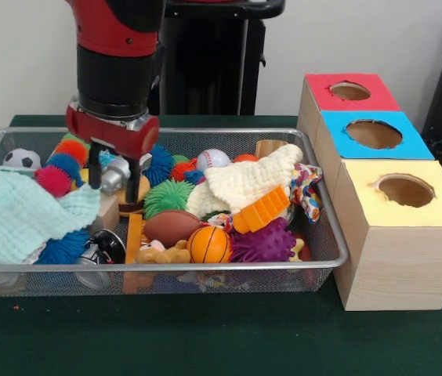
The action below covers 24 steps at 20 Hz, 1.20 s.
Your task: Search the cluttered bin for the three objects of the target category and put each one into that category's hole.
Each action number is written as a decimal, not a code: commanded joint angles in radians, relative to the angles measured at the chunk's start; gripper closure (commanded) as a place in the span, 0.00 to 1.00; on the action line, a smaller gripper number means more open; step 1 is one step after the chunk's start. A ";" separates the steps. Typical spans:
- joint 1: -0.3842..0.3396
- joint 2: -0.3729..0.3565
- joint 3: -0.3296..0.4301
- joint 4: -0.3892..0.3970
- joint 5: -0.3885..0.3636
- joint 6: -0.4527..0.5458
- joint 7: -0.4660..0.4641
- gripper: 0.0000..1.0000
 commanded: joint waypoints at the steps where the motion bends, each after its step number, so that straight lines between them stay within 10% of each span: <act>1: -0.046 0.049 0.158 0.187 0.108 0.130 0.119 0.00; 11: -0.016 0.054 0.090 0.246 0.117 0.106 0.161 0.00; 18: 0.129 0.126 -0.188 0.170 -0.019 0.070 0.192 0.00; 24: 0.177 0.180 -0.282 0.143 -0.036 0.090 0.173 0.00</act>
